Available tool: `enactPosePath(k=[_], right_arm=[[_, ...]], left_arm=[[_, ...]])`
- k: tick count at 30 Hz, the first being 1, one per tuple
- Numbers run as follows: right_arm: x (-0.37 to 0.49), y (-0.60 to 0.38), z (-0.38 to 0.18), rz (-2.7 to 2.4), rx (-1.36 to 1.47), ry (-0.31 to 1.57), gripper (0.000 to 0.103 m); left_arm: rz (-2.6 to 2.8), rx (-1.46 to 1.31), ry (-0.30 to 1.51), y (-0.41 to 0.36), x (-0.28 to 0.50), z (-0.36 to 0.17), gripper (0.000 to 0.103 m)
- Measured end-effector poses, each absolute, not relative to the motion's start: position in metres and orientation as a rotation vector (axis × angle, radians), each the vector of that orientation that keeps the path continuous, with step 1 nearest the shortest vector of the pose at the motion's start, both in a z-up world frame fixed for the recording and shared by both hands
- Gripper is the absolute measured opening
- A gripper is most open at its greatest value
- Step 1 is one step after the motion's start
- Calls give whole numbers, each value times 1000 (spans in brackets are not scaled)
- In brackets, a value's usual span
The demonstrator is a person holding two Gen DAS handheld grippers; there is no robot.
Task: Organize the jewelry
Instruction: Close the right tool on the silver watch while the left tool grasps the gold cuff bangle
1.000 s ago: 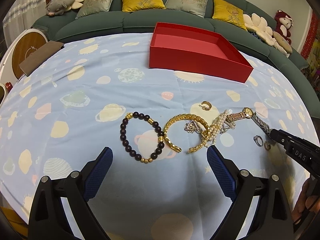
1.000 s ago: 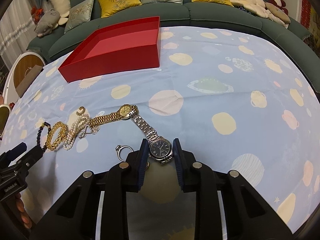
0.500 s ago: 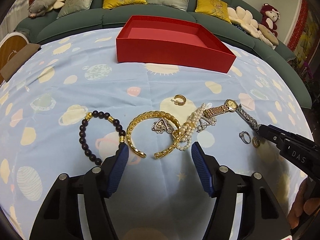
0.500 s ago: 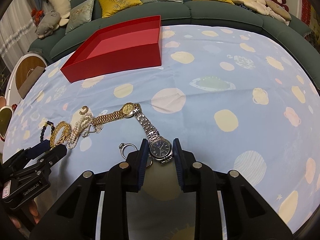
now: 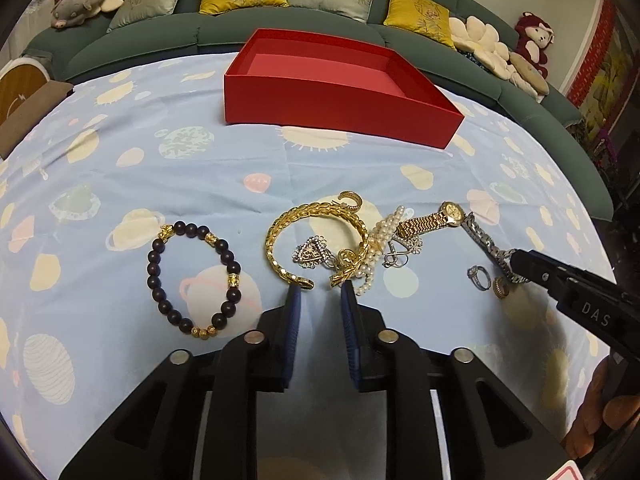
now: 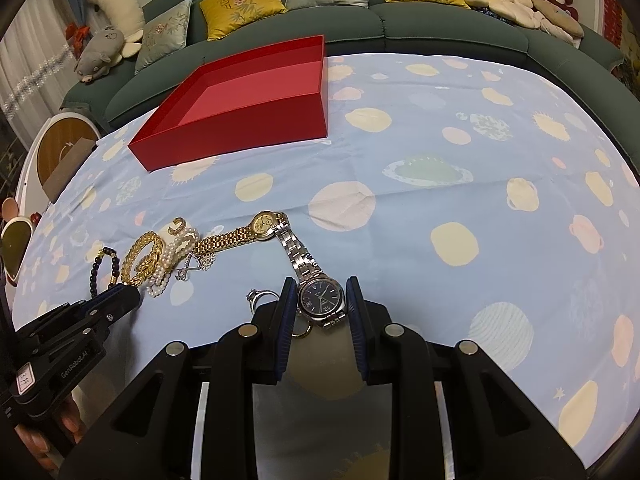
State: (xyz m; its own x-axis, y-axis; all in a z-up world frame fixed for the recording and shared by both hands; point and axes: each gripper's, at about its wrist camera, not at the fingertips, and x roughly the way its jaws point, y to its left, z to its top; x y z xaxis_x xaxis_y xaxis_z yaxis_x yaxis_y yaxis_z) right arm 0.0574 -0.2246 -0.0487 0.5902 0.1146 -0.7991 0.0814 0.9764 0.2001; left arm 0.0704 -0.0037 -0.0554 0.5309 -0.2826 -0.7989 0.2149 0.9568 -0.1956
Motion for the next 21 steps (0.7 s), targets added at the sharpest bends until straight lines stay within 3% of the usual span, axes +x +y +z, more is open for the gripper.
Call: enactPosePath(k=[1,3,4,21], right_arm=[[57,-225,-49,19,227,942,25],[58,-225,-49,18,229,944,25],[59,-225,-49,19,229,944,25],[61,-227,-47,23,230,933,25]], left_arm=[[-296,-93,956,-3,70,-53,34],[-282,-105,935,-3,71,-49,56],[-274,-100,928,-4,73,-48,58],[-236,-86,951,-18,95,-57,54]])
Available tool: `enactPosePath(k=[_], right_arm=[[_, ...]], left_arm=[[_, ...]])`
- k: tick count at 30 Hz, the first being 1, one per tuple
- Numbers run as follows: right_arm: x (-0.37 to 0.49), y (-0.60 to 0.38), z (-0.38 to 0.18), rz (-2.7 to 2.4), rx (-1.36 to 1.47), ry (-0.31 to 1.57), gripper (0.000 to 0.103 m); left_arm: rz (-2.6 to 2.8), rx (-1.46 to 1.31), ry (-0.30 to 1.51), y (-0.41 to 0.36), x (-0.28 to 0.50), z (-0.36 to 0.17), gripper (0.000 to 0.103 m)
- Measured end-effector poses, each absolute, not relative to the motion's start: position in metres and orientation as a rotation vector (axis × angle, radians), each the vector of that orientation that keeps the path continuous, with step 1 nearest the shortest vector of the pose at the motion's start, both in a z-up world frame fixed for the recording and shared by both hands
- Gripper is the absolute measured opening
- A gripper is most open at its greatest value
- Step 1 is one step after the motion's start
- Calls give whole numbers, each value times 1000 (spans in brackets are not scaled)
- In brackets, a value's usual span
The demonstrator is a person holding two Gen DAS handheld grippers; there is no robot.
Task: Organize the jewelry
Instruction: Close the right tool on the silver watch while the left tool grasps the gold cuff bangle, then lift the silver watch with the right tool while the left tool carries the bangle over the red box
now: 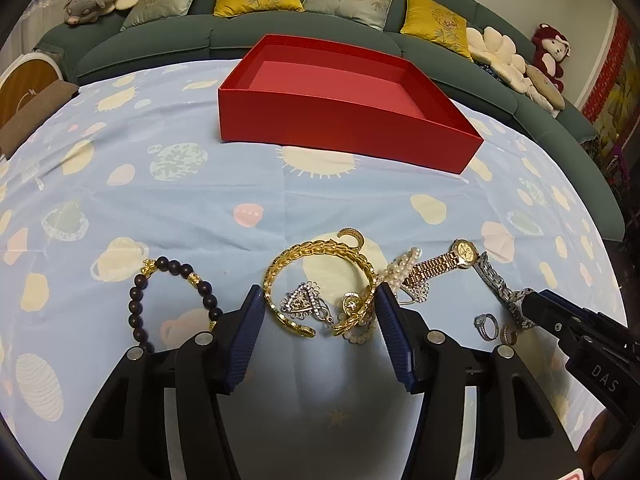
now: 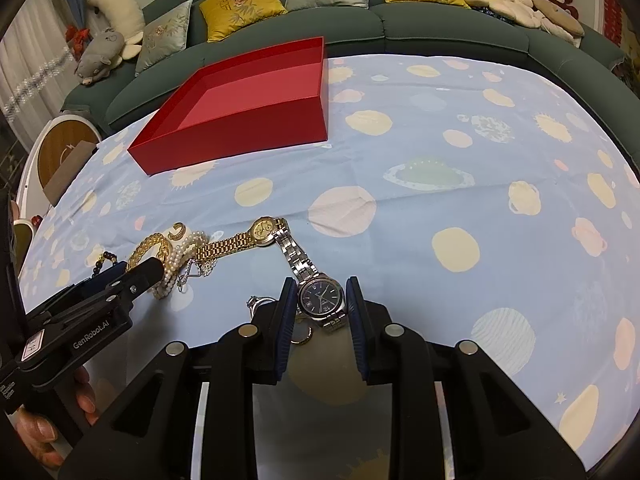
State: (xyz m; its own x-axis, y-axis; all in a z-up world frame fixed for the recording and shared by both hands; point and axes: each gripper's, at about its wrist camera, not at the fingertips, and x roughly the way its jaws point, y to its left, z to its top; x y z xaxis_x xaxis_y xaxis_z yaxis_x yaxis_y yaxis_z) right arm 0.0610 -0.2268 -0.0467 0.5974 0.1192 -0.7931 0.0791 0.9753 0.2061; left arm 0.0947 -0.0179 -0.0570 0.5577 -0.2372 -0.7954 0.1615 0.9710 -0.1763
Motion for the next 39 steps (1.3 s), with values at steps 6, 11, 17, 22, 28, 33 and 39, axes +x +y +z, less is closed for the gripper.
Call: enactPosePath(k=[6,11,17,22,28,33,39], right_arm=[[59,-228,-33,27,232,896,25],[58,-226,-15,40,237,854,25],[57,-218,26,78,238,769,0],[66,-215,58,78,221,705,0],[78,-221,26,102,272,818,16],[61,-200,-18,156,227,933,50],[55,-162,-28,230,99,934,39]], left_arm=[[-250,-110,916,-14,89,-39,54],[-277,-142,862,-7,81,-11,54],[-313,-155,801,-6,76,32,54],[-312,-148,736,2,79,66,54],[-279,-176,730,21,83,68,54],[-274,-172,767,26,80,54,54],[-276,-161,793,23,73,42,54]])
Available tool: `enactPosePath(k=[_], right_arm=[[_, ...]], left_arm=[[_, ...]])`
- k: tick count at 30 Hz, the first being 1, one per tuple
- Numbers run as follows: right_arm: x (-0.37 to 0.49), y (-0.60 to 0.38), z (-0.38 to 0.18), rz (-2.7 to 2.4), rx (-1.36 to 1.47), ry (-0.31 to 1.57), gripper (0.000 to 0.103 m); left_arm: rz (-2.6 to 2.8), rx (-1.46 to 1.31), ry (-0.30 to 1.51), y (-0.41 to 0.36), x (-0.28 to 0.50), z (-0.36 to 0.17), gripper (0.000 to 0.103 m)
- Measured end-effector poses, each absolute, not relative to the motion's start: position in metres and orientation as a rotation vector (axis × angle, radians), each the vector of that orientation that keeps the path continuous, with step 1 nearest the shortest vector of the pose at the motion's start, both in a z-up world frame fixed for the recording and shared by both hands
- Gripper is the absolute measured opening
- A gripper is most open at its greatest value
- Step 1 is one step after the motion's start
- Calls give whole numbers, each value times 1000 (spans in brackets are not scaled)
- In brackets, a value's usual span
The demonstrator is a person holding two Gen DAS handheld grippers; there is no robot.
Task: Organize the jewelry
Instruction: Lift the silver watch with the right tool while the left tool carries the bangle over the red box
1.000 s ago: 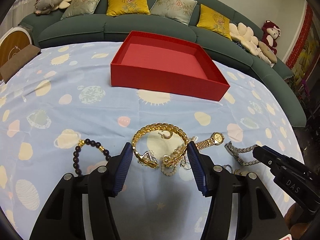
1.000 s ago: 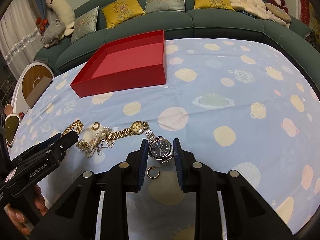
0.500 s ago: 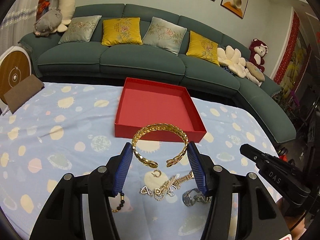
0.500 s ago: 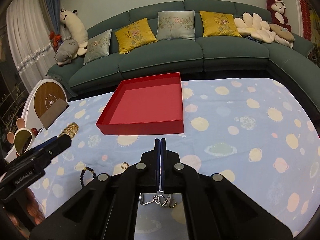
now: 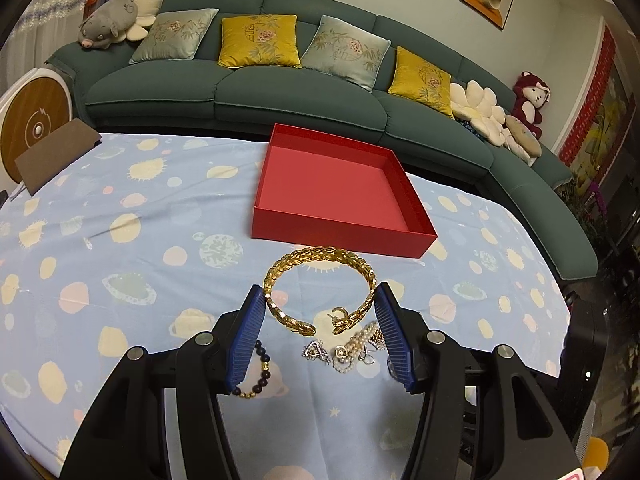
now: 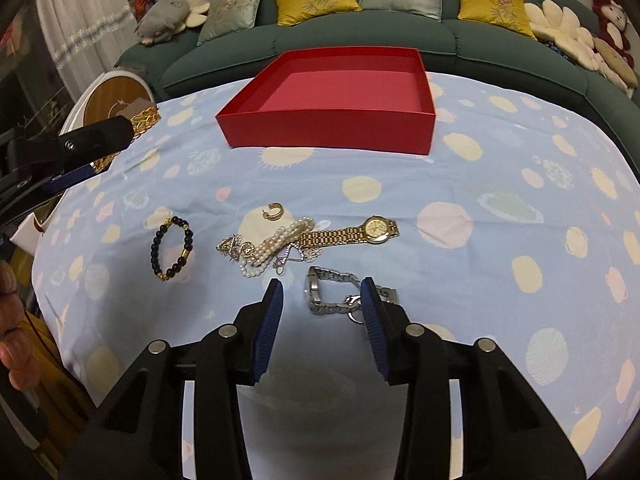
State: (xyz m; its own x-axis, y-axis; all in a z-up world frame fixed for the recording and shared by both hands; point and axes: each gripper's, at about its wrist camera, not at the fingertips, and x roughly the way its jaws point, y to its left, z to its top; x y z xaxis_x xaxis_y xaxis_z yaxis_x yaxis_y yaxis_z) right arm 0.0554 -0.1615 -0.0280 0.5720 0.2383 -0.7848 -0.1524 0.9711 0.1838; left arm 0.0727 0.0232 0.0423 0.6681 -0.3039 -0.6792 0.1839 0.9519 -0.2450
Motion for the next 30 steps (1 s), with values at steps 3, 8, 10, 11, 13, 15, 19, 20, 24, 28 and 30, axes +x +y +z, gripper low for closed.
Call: enactPosePath(k=[3,8,10,11,13,15,19,20,24,28,30], right_arm=[[64,-155,-33,240,92,955,39],[71,-147,-46,240,69,988,29],[71,-147,-50,232,68,998,18],[72,-149,-51,225,67,1005,8],[72,-152,-52,227,82,1008,7],[71,-154,-51,217,77,998,6],[70,-162,-37,208,107,962,6],[68,-165,-30,208,118,945,6],[66,-174,11,212,142,852,6],[67,-183,57,227,161,754,6],[74,-189,75,234,167,722,6]], left_arm=[[-283,-145,793,20,69,40,54],[-284,-147,803,22,69,36,54],[-283,-155,808,24,69,35,54],[-282,-156,808,24,69,34,54],[-280,-154,807,25,69,34,54],[-279,-153,807,25,68,34,54],[-283,-156,805,26,68,35,54],[-286,-160,802,26,68,37,54],[-297,-148,770,23,70,55,54],[-315,-141,726,19,76,80,54],[-320,-122,714,16,84,90,54]])
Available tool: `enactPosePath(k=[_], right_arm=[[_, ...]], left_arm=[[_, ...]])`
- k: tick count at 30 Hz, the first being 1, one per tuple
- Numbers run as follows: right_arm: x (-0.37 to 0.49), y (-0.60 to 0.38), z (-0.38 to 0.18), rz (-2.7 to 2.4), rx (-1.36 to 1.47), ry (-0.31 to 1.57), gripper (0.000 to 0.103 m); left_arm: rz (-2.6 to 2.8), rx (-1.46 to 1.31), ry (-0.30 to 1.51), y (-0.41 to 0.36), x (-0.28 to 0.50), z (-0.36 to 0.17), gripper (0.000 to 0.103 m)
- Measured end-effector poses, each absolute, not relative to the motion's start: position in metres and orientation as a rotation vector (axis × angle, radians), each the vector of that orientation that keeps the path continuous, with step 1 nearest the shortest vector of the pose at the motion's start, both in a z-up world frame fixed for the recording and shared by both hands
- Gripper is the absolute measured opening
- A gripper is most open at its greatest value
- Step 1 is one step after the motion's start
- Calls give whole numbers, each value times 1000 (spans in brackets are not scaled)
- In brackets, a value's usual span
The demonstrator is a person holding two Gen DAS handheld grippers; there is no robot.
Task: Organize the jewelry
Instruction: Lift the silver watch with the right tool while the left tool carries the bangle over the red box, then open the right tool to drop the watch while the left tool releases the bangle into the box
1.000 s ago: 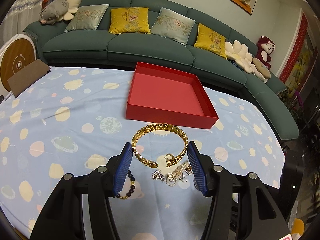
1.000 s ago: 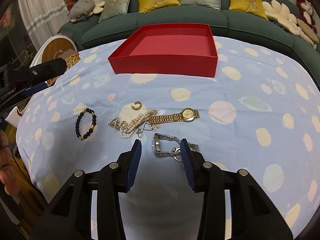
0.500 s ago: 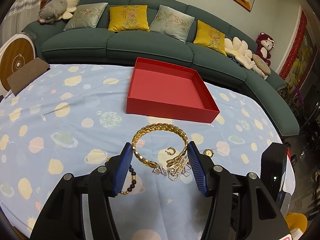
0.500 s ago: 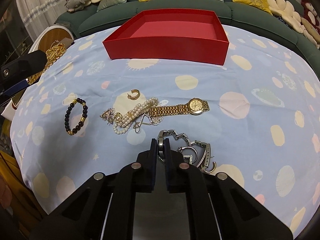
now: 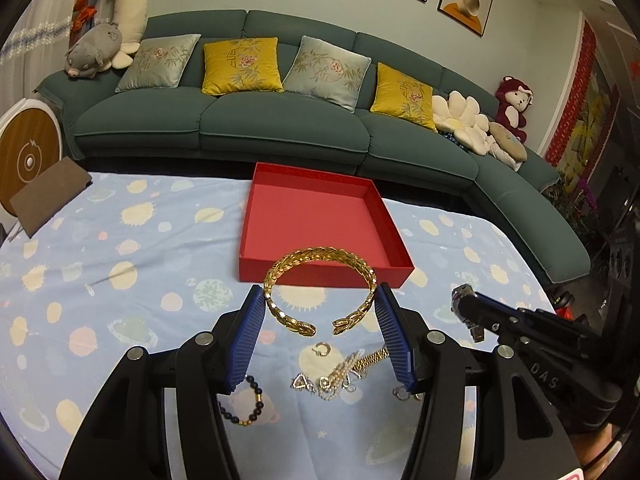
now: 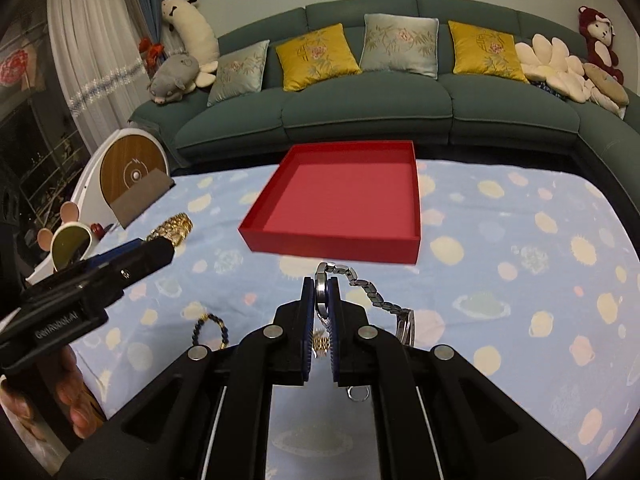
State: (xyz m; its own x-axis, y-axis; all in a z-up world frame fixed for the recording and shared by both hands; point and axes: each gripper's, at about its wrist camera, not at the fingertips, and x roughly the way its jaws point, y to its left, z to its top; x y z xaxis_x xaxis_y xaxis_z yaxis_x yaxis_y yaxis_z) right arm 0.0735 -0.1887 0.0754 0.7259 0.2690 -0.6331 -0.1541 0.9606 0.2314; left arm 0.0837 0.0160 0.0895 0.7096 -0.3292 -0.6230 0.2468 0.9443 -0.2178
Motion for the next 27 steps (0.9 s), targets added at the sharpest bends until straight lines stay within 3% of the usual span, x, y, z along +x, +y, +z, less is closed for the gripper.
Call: enactPosePath(k=[11,27], right_arm=[[180,-209,113,217,161,662,6],[347,-204,43,185,165,750,6]], left_arm=[[-301,-23,665,-3,198,108,54],[-223,35,753,-37,354,31,54]])
